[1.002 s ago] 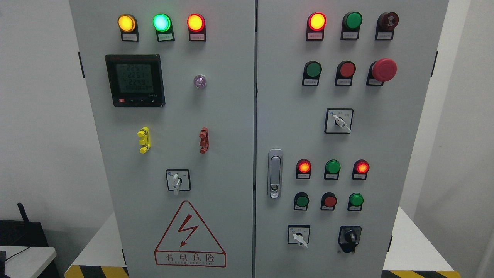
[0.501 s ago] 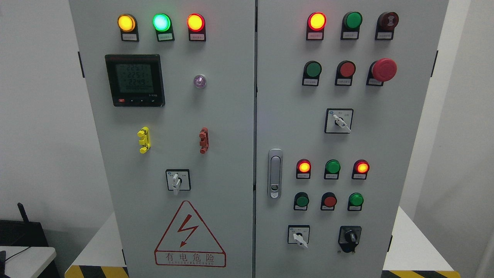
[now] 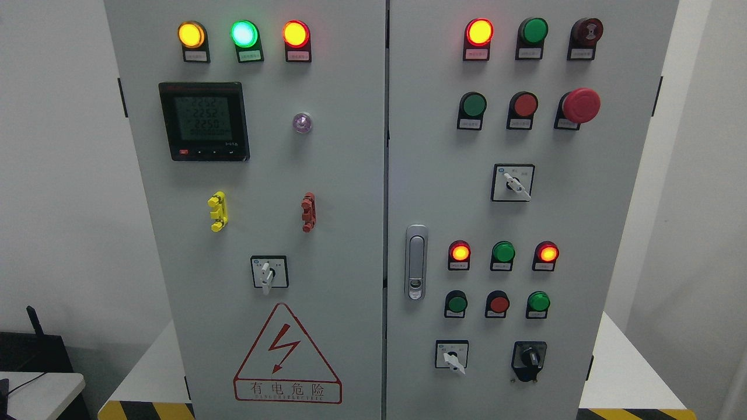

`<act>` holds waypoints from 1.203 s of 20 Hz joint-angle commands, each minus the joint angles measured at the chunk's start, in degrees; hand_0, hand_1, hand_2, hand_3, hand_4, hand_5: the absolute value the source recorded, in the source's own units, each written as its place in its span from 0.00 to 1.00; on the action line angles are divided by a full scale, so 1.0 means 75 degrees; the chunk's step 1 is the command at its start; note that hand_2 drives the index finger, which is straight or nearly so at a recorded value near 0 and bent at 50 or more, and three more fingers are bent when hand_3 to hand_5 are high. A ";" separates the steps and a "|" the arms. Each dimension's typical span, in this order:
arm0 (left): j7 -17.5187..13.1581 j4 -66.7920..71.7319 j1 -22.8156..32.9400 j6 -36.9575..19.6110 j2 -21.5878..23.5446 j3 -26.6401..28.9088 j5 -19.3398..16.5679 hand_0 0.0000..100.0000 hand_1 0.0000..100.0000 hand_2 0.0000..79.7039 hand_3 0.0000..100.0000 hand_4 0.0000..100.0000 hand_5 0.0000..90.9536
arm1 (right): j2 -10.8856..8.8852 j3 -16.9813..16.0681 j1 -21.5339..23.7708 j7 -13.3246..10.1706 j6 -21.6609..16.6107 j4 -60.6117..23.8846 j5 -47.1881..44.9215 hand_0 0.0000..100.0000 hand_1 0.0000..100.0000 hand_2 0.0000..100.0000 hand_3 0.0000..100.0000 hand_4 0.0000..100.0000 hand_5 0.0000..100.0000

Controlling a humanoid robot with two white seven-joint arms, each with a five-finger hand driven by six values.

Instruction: Turn on light switch 1

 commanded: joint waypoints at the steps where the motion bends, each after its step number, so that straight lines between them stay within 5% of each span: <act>1: 0.0516 -0.0696 -0.0424 0.0638 -0.0379 -0.2386 -0.0535 0.34 0.14 0.44 0.56 0.66 0.48 | 0.0010 0.0176 0.0010 -0.0001 -0.0003 0.0000 0.0035 0.12 0.39 0.00 0.00 0.00 0.00; 8: 0.1419 -0.0696 -0.0917 0.1612 -0.0613 -0.3676 -0.0535 0.34 0.20 0.45 0.58 0.66 0.51 | -0.0002 0.0176 -0.0001 -0.0001 -0.0003 0.0000 0.0035 0.12 0.39 0.00 0.00 0.00 0.00; 14: 0.1911 -0.0696 -0.1256 0.1788 -0.0660 -0.3982 -0.0651 0.35 0.22 0.45 0.58 0.67 0.51 | 0.0010 0.0176 -0.0001 -0.0001 -0.0003 0.0000 0.0035 0.12 0.39 0.00 0.00 0.00 0.00; 20: 0.3047 -0.0696 -0.1573 0.3088 -0.0707 -0.4461 -0.0945 0.36 0.25 0.48 0.60 0.68 0.51 | 0.0010 0.0176 -0.0001 -0.0001 -0.0003 0.0000 0.0035 0.12 0.39 0.00 0.00 0.00 0.00; 24: 0.3353 -0.0661 -0.1900 0.3616 -0.0718 -0.4895 -0.0898 0.36 0.27 0.48 0.62 0.69 0.53 | -0.0002 0.0176 0.0010 0.0011 -0.0003 0.0000 0.0035 0.12 0.39 0.00 0.00 0.00 0.00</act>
